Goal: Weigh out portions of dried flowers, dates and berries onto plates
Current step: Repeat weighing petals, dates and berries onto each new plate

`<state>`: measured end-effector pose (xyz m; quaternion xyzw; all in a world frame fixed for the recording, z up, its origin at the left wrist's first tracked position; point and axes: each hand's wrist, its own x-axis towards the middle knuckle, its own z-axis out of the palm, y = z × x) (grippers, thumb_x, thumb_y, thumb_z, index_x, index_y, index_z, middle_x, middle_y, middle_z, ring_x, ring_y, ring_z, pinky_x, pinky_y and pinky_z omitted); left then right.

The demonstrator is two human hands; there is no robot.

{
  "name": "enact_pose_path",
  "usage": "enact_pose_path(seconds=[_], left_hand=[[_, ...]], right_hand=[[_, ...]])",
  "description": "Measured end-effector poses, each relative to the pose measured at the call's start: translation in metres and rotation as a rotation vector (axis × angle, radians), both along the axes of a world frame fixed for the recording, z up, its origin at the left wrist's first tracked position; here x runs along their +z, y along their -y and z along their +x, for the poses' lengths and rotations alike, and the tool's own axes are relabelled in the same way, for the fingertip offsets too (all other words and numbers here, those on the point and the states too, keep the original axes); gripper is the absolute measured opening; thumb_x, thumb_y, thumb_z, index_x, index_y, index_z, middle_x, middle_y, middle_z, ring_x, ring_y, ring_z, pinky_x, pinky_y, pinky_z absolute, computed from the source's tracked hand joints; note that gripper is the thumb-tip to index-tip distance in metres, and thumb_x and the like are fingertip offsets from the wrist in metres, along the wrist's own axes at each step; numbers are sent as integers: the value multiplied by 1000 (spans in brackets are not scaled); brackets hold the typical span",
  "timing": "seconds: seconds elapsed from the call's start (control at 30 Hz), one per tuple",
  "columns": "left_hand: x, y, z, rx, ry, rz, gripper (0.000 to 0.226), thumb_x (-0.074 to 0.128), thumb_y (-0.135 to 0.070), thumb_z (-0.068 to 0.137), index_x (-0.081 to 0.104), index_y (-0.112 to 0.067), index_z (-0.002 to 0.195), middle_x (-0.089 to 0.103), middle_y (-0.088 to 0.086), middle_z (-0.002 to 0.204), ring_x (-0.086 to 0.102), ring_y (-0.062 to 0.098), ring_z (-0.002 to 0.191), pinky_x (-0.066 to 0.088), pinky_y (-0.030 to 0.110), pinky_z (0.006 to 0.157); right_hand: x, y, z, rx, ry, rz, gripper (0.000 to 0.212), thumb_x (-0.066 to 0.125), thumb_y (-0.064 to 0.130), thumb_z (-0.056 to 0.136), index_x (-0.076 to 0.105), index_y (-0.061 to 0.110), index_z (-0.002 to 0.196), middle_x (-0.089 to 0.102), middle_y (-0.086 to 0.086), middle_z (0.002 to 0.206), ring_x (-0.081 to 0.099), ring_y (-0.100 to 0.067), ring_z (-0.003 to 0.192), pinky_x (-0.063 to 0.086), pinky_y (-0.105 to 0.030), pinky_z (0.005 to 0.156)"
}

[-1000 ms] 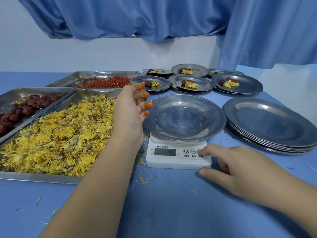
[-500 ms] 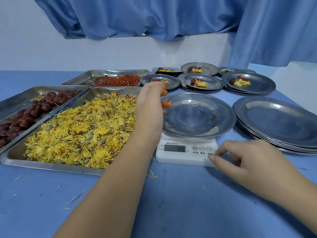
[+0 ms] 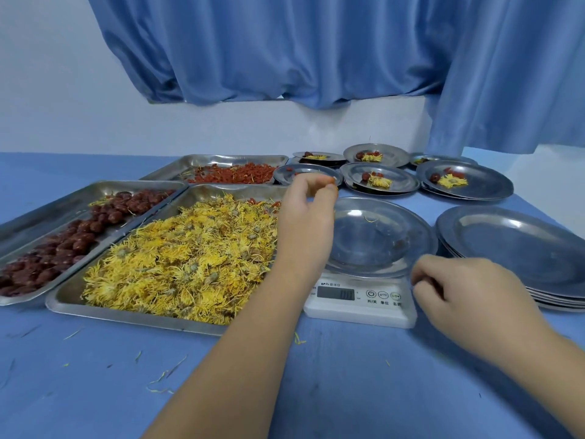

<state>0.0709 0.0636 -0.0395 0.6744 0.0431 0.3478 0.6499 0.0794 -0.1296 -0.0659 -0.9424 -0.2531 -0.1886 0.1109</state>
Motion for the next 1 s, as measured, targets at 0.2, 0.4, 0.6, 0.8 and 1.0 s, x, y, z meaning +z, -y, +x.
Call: enact_pose_path(seconds=[0.2, 0.4, 0.6, 0.8, 1.0], left_hand=[[1, -3, -1, 74, 5, 94, 15, 54, -17, 93, 59, -31, 91, 62, -3, 100, 58, 15, 91, 47, 29, 81], [10, -35, -10, 185, -43, 225, 10, 55, -23, 92, 63, -29, 92, 65, -11, 85, 56, -5, 70, 44, 7, 61], [27, -111, -14, 231, -548, 784, 13, 50, -35, 93, 62, -30, 92, 65, -13, 85, 59, 3, 73, 42, 21, 58], [40, -182, -7, 185, -1120, 1165, 34, 56, -40, 94, 71, -11, 104, 70, 3, 89, 69, 19, 77, 56, 28, 67], [35, -183, -7, 116, -1129, 1126, 29, 72, -26, 84, 67, -19, 112, 67, -1, 82, 61, 11, 62, 44, 21, 47]], right_hand=[[20, -40, -3, 183, 233, 229, 17, 43, 18, 74, 57, 18, 64, 52, 4, 48, 50, -24, 46, 41, -31, 41], [-5, -43, -5, 357, 310, 314, 27, 34, 15, 76, 54, 8, 59, 45, -2, 51, 44, -26, 43, 39, -33, 38], [-1, -40, 8, 329, 259, 401, 23, 34, 17, 73, 53, 15, 60, 47, 4, 53, 46, -22, 47, 43, -33, 42], [-6, -48, 4, 357, 235, 328, 25, 35, 18, 74, 53, 14, 57, 45, 4, 50, 44, -21, 45, 41, -31, 39], [-5, -49, 1, 358, 240, 333, 26, 36, 18, 73, 55, 14, 56, 46, 3, 49, 46, -21, 44, 41, -31, 39]])
